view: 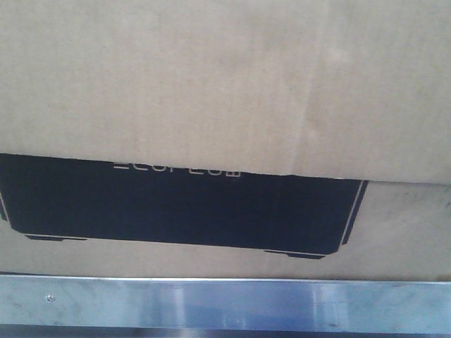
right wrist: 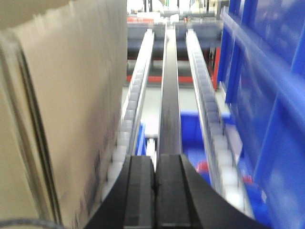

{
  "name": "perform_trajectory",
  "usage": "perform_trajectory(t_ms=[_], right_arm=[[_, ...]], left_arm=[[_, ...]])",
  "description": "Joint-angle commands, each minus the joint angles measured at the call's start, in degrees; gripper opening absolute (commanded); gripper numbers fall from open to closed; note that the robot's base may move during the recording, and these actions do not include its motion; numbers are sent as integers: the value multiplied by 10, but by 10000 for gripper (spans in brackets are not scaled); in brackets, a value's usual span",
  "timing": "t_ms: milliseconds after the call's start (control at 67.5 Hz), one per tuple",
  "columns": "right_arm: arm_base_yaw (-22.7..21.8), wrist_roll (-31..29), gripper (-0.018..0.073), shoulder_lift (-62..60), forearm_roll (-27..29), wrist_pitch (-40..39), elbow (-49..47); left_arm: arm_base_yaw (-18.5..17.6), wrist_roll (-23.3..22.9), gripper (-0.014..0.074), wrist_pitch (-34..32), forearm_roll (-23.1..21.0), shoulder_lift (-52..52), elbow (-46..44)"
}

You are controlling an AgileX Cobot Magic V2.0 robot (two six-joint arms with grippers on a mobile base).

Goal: Grab box from left shelf to table start
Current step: 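Clamp both grippers on the cardboard box's side walls on the shelf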

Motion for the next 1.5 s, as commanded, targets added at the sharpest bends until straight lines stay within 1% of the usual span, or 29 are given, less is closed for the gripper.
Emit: perform_trajectory(t_ms=[0,59,104,178,208,252,311,430,519,652,756,875,1023,1156,1319,1408,1453,1482], right_arm=[[-1,-2,90,-2,1,-29,-55],[-1,-2,162,-2,1,2,-83],[-1,-2,235,0,1,23,-107],[-1,-2,411,8,1,56,-145],[-1,-2,463,13,1,67,-157],[-1,-2,528,27,1,88,-180],[-1,-3,560,46,1,116,-209],[-1,-3,561,114,4,188,-278],[-1,-3,561,168,10,215,-330],[-1,-3,561,253,58,275,-419],[-1,-3,561,337,92,356,-502],[-1,-3,561,425,96,442,-584],[-1,-3,561,523,96,503,-660],[-1,-3,561,589,96,517,-685],[-1,-3,561,653,96,516,-686],[-1,-13,561,678,96,512,-686],[-1,-16,551,689,96,509,-686],[-1,-18,526,695,96,506,-686]], left_arm=[[1,-8,300,-24,2,-8,-19],[1,-8,300,-24,3,-8,-19],[1,-8,300,-24,5,-8,-19],[1,-8,300,-24,6,-8,-19],[1,-8,300,-24,6,-8,-19],[1,-8,300,-24,6,-8,-19],[1,-8,300,-24,6,-8,-19],[1,-8,300,-24,6,-8,-19],[1,-8,300,-24,6,-8,-19],[1,-8,300,-24,7,-8,-19],[1,-8,300,-24,7,-8,-19],[1,-8,300,-24,7,-8,-19],[1,-8,300,-24,7,-8,-19],[1,-8,300,-24,7,-8,-19],[1,-8,300,-19,7,-8,-19],[1,-8,299,-14,7,-8,-19],[1,-8,299,-11,7,-8,-19],[1,-8,297,-10,7,-8,-19]])
